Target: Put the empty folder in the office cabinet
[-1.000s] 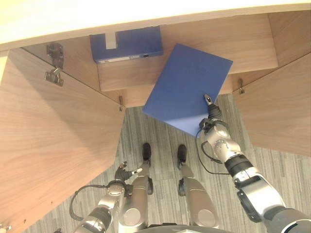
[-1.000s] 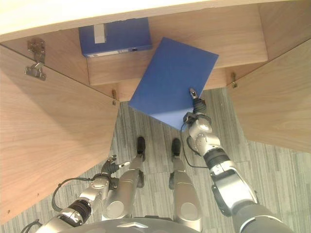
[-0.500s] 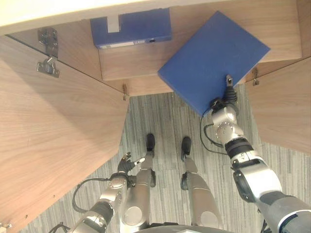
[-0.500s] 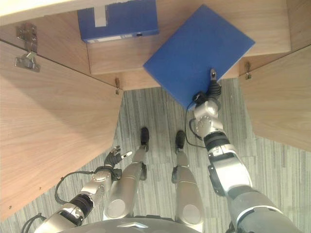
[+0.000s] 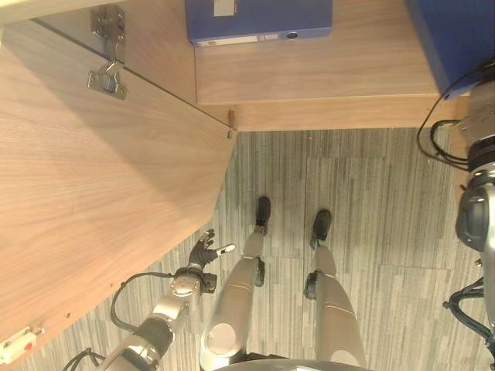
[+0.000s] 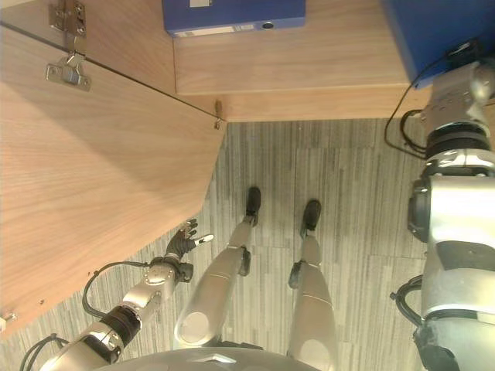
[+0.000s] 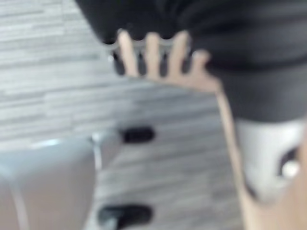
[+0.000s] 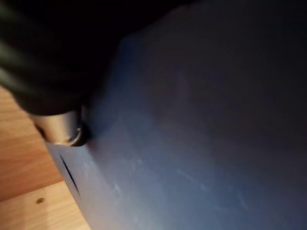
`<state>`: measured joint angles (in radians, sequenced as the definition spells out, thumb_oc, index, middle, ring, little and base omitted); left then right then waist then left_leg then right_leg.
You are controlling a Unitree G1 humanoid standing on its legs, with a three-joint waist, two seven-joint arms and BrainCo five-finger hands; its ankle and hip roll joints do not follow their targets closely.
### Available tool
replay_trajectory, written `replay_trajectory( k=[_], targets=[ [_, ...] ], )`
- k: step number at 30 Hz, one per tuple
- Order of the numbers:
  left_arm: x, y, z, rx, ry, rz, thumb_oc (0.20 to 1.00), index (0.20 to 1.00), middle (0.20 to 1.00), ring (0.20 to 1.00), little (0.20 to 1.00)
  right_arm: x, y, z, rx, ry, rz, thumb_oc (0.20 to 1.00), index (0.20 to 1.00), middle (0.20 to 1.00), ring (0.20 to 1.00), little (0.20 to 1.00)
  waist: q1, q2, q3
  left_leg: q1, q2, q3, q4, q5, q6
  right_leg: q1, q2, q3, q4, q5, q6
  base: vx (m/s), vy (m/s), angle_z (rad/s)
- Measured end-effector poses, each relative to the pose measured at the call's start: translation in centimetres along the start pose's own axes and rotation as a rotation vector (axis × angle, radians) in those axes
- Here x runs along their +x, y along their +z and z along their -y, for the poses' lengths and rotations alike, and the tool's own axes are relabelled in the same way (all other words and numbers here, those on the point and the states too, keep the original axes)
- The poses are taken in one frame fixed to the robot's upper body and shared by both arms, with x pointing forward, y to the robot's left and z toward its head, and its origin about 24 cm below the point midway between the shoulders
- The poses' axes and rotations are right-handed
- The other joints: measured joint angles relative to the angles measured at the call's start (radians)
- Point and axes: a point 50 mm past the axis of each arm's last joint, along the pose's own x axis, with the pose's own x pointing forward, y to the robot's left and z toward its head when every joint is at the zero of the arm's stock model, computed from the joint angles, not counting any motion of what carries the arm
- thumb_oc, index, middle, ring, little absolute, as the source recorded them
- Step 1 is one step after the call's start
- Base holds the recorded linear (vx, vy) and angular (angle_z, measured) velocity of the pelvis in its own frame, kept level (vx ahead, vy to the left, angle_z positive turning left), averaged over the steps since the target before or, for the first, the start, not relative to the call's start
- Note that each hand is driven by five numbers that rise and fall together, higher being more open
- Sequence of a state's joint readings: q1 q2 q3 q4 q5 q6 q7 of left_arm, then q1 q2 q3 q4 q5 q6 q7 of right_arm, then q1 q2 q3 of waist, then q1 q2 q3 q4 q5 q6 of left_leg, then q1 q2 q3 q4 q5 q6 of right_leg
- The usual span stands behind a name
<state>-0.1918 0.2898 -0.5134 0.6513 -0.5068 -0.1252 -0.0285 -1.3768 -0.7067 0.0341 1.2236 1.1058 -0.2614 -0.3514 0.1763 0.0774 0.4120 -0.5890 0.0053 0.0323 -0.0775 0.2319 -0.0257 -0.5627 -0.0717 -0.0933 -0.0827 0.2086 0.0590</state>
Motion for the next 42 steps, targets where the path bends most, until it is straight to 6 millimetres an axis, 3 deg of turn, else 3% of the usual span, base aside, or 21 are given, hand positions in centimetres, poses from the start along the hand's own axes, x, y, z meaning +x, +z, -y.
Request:
replay_trajectory(
  k=[7,14,18,20,22,26,32,35,42],
  targets=[
    [0.0,1.9,0.6,-0.037,-0.033,0.088,1.0,1.0,1.0,1.0,1.0,0.6,2.8,-0.4,0.095,-0.04,0.044,0.2,0.2,0.2,0.2,0.2,0.023,0.01,-0.027,-0.104,-0.008,-0.01,0.0,0.021,0.007,-0.099,-0.007,-0.003,0.0,0.013,0.013,0.0,-0.003,0.03],
    [-0.1,4.2,1.6,-0.076,-0.086,0.184,1.0,1.0,1.0,1.0,1.0,0.6,2.4,0.3,0.129,-0.104,0.018,0.2,0.2,0.2,0.2,0.2,0.053,0.01,-0.027,-0.147,-0.015,-0.009,0.006,0.028,0.011,-0.155,-0.014,0.002,0.027,0.009,0.015,-0.02,0.009,0.0],
    [-0.4,5.8,0.7,-0.059,-0.09,0.231,1.0,1.0,1.0,1.0,1.0,0.2,0.6,-0.2,0.111,-0.1,-0.028,0.2,0.2,0.2,0.2,0.2,0.052,0.008,-0.025,-0.222,-0.043,-0.019,0.205,-0.048,0.031,-0.295,-0.058,0.027,0.359,-0.148,0.011,-0.01,-0.013,0.12],
    [-0.5,6.0,0.4,-0.047,-0.086,0.239,1.0,1.0,1.0,1.0,1.0,0.0,0.2,-0.4,0.113,-0.096,-0.038,0.2,0.2,0.2,0.2,0.2,0.053,0.008,-0.026,-0.228,-0.049,-0.018,0.245,-0.076,0.033,-0.309,-0.066,0.032,0.414,-0.176,0.012,0.01,-0.044,0.14],
    [-1.0,6.5,-0.5,-0.015,-0.079,0.248,1.0,1.0,1.0,1.0,1.0,0.0,-1.1,1.5,0.095,-0.132,-0.061,0.2,0.2,0.2,0.2,0.2,0.049,0.009,-0.025,-0.298,-0.072,-0.029,0.499,-0.196,0.043,-0.37,-0.11,0.021,0.672,-0.284,0.0,0.03,-0.062,0.42],
    [-1.5,5.5,-1.1,-0.01,-0.067,0.203,1.0,1.0,1.0,1.0,1.0,0.2,-0.9,3.7,0.14,-0.212,-0.059,0.2,0.2,0.2,0.2,0.2,0.046,0.012,-0.058,-0.418,-0.102,-0.074,0.756,-0.32,0.036,-0.434,-0.151,-0.006,0.893,-0.431,-0.006,0.02,-0.048,0.4],
    [-2.9,3.9,0.0,-0.028,-0.106,0.165,1.0,1.0,1.0,1.0,1.0,0.8,0.9,5.0,0.143,-0.259,-0.011,0.2,0.2,0.2,0.2,0.2,0.051,0.007,-0.075,-0.49,-0.126,-0.073,0.78,-0.314,0.042,-0.511,-0.181,-0.003,0.934,-0.431,-0.006,0.0,0.0,0.12],
    [-3.3,3.3,0.0,-0.029,-0.105,0.139,1.0,1.0,1.0,1.0,1.0,0.7,0.4,6.2,0.138,-0.322,-0.03,0.2,0.2,0.2,0.2,0.2,0.051,0.006,-0.118,-0.529,-0.132,-0.072,0.787,-0.302,0.049,-0.545,-0.189,-0.004,0.944,-0.43,-0.005,-0.03,-0.003,0.1],
    [-3.3,3.5,-0.2,-0.023,-0.098,0.147,1.0,1.0,1.0,1.0,1.0,0.7,0.4,6.2,0.135,-0.317,-0.032,0.2,0.2,0.2,0.2,0.2,0.052,0.003,-0.142,-0.537,-0.14,-0.07,0.739,-0.265,0.056,-0.555,-0.201,-0.014,0.918,-0.412,0.009,-0.04,-0.001,0.07]
  ],
)
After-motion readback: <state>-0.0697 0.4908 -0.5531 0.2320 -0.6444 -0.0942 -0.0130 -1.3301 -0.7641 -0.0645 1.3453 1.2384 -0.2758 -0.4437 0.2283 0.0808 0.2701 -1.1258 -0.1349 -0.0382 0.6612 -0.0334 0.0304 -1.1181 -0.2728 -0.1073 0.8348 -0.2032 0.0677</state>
